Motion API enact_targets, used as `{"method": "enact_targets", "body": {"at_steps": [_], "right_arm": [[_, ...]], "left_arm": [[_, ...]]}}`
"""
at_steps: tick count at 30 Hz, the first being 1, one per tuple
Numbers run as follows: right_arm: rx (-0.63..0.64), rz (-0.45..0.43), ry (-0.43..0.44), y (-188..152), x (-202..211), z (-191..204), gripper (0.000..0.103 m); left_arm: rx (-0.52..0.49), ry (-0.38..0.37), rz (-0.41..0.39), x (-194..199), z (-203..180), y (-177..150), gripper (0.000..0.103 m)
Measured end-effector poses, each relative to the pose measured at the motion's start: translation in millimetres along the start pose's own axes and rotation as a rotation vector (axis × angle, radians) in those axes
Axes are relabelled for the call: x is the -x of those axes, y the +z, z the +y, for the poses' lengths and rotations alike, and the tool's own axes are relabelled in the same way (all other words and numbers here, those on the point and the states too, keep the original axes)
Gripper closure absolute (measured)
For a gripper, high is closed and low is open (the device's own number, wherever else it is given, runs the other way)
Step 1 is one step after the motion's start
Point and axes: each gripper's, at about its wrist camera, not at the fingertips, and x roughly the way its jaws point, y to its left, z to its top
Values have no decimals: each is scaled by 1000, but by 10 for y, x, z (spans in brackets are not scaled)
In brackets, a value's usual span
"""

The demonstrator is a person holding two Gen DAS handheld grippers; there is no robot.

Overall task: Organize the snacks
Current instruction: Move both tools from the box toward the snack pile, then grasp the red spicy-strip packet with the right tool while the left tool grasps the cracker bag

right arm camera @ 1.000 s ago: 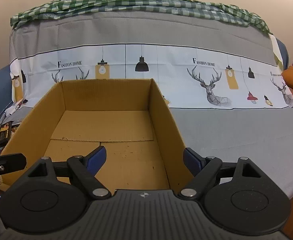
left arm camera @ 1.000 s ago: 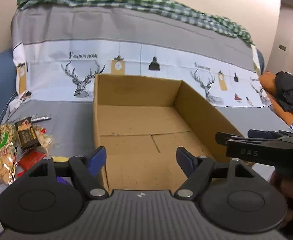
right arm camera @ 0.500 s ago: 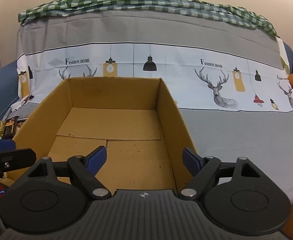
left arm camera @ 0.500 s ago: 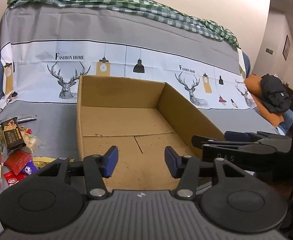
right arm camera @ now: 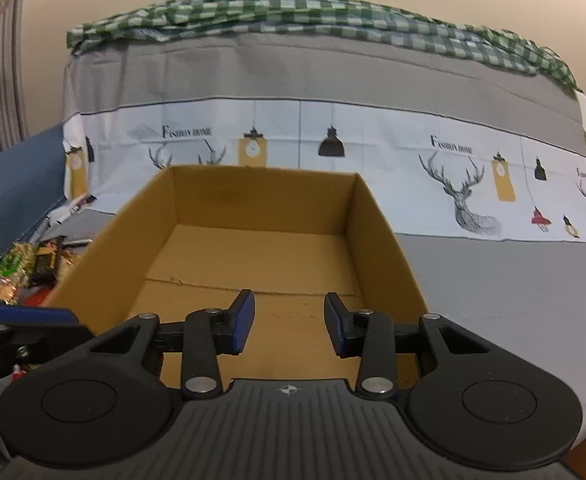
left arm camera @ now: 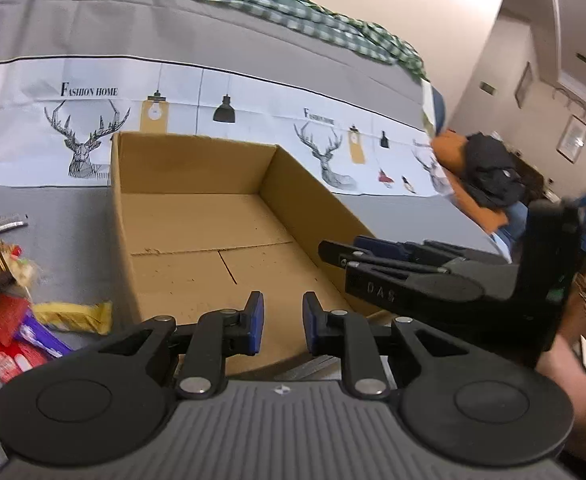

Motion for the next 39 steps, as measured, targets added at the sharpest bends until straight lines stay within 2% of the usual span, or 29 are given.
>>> {"method": "enact_targets", "body": {"at_steps": [4,7,9,11,12,14,16,18,21,24,26,28,30,32,33,35,39], "right_arm": [[3,-14,37,54,36,144,63],[18,-36,52,95,53,305,63],[29,-43,66,116,50,420,63],[32,-41,87,134,38,518,63],[32,-43,102,143,39,576,63],[32,-57,141,163,70,710,63],[43,-72,181,180,92,872,62],[52,-84,230,201,101,1041,62],[72,-102,326,228,150,1331,62],[126,-98,395,158,148,1665,62],[159,-68,433,94,94,1883,62],[184,-36,465,17,42,2045,62],[226,10,476,-100,-82,2228,60],[249,33,488,-189,-158,2341,52],[263,59,479,-254,-227,2395,51],[260,104,476,-304,-343,2488,50],[287,169,435,-484,-633,2578,44]], "left_arm": [[-88,-51,46,183,283,252,80],[-139,-87,105,224,632,303,80],[-128,-62,121,260,917,254,80],[-56,-5,84,331,1202,157,80],[39,42,77,342,1386,108,80],[123,115,30,461,1612,120,80],[225,140,-21,588,1819,129,80],[296,183,-18,614,1978,118,80],[361,275,46,520,2136,129,80],[412,328,82,476,2302,96,78],[440,364,85,448,2418,66,72],[473,377,83,480,2446,49,57],[496,399,90,501,2491,31,50],[507,432,116,496,2527,3,48],[511,446,132,470,2549,-11,42],[496,469,160,419,2558,-21,42],[420,508,214,262,2510,-46,32]]}}
